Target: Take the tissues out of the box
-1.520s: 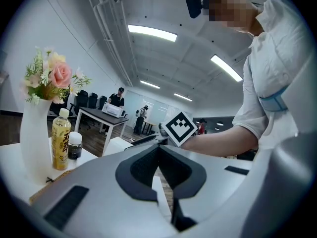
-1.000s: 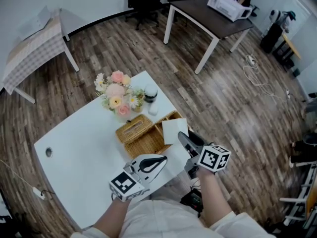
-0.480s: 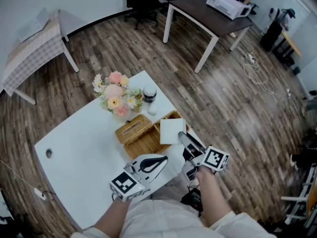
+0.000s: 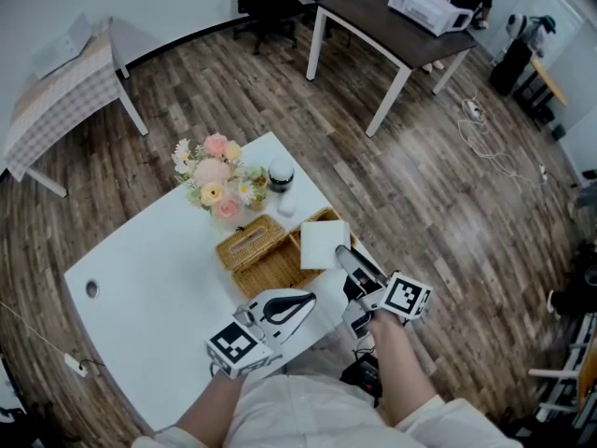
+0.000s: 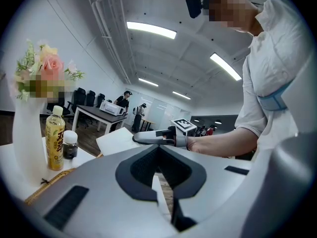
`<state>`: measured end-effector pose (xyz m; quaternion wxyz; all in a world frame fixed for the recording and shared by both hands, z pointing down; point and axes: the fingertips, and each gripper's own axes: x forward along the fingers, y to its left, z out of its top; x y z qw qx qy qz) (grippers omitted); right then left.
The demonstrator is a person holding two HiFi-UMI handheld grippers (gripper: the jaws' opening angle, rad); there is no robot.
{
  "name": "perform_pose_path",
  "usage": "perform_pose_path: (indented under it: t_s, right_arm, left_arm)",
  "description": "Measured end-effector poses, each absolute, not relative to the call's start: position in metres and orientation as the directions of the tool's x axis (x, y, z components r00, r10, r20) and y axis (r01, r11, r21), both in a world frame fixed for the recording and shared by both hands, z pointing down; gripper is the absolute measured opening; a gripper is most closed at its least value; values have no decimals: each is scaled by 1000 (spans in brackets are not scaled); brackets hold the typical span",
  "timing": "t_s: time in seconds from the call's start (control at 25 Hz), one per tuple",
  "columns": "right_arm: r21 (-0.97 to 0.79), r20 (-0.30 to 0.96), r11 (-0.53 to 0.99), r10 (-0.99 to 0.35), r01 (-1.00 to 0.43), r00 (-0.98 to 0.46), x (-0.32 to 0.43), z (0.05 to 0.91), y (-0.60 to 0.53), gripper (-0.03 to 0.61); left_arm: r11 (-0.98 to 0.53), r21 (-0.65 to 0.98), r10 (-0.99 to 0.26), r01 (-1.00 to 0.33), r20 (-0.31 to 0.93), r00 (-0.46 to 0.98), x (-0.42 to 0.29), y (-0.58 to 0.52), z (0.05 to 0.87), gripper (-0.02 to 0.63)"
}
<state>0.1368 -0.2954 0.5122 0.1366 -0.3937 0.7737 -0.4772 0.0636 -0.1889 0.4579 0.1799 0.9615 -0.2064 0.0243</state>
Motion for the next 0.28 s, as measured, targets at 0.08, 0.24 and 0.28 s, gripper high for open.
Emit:
perform_pose_path:
  t_s: [0.08, 0.24, 0.28]
  right_arm:
    - [-849, 163, 232, -740, -475, -653, 137, 512, -295, 212]
    - [-840, 151, 256, -735, -478, -661, 136, 507, -300, 212]
    - [-835, 144, 271, -732, -479, -666, 135, 505, -303, 212]
  left_arm:
    - [-850, 336, -389, -406, 120, 913, 63, -189, 457, -2]
    - [-848, 331, -398, -413, 115, 910, 62, -193, 454, -2]
    - [-847, 330, -402, -416, 112, 909, 61, -195, 453, -2]
